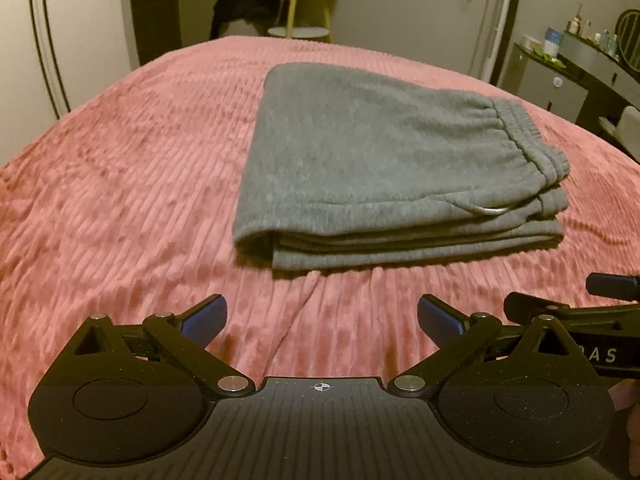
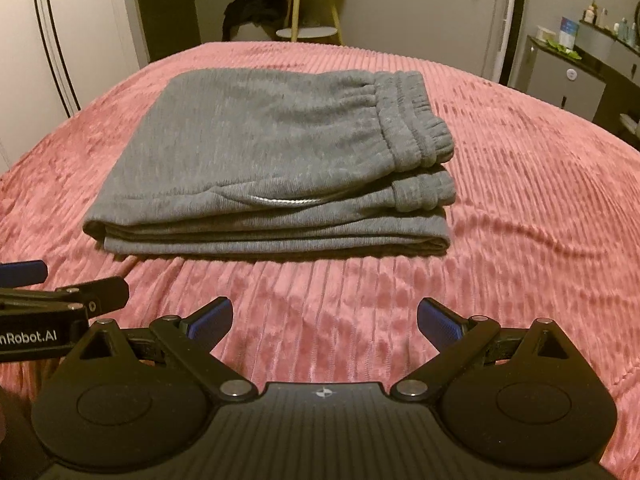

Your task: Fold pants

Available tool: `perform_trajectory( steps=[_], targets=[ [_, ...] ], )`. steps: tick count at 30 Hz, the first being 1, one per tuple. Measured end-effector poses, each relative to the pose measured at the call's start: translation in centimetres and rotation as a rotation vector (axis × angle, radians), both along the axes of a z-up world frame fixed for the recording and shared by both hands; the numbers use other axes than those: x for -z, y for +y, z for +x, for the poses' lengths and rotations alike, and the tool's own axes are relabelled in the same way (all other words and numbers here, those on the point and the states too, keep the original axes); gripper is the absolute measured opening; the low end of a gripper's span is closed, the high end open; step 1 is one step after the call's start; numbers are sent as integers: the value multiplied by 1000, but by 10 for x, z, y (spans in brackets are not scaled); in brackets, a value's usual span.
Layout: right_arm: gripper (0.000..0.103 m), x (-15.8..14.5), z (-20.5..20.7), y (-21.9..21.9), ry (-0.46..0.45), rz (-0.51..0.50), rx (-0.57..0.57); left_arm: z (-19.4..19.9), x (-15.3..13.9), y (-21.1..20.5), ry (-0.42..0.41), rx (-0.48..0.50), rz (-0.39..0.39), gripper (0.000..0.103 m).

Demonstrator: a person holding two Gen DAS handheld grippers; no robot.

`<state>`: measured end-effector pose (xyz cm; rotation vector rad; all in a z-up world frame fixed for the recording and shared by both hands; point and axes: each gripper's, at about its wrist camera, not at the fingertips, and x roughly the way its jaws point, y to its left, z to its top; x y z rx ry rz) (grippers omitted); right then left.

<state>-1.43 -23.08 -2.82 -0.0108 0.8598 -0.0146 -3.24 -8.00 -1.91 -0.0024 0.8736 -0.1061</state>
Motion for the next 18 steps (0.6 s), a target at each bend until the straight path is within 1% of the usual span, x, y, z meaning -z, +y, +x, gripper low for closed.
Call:
perform_trajectory(
  steps=[18],
  targets=[
    [99, 1, 1, -4, 7, 16, 7, 3, 2, 0, 12, 3, -7, 103]
  ],
)
